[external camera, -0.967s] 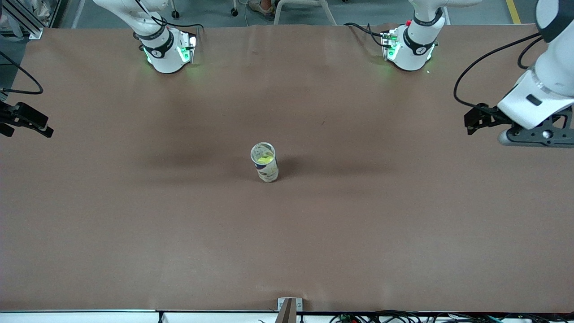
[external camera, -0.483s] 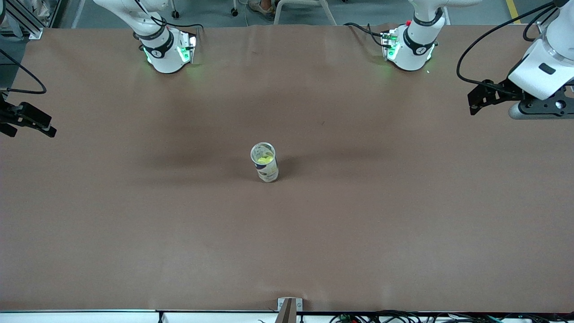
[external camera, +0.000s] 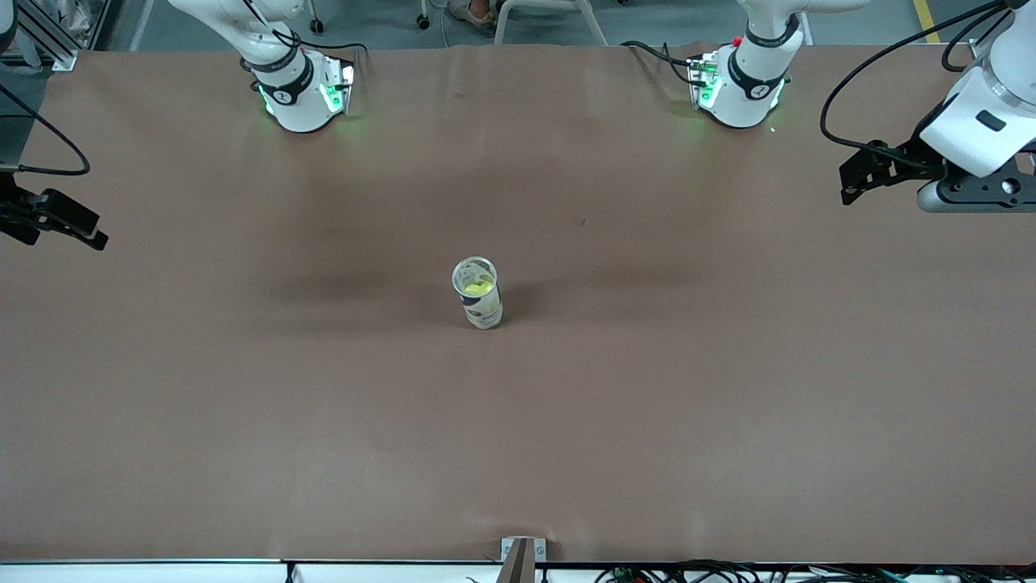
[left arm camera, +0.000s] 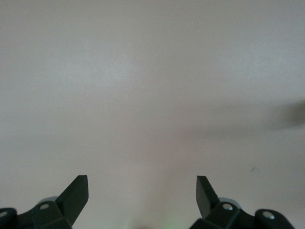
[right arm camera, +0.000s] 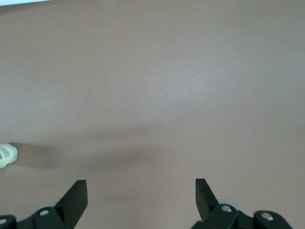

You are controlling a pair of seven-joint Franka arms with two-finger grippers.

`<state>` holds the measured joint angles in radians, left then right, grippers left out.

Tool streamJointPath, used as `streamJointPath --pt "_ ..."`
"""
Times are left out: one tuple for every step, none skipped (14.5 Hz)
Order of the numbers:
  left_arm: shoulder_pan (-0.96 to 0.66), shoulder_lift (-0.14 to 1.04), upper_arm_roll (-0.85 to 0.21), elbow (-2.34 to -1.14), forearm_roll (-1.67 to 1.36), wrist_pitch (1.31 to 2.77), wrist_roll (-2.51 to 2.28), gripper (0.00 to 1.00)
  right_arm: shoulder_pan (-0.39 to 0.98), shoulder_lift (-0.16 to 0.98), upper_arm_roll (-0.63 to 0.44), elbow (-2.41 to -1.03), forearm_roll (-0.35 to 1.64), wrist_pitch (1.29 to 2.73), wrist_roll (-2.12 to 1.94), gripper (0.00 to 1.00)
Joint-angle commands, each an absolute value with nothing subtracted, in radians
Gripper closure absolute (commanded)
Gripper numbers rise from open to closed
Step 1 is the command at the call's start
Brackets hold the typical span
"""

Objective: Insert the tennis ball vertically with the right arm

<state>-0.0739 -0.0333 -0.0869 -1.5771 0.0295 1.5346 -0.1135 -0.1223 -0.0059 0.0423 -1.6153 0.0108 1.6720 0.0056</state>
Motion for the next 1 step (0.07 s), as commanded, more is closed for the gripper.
streamJointPath --pt "-0.071 -0.012 -0.087 -1.542 0.02 1.531 -0.107 0.0 -0.12 -0.028 0.049 -1.637 -0.025 1.671 -0.07 0.0"
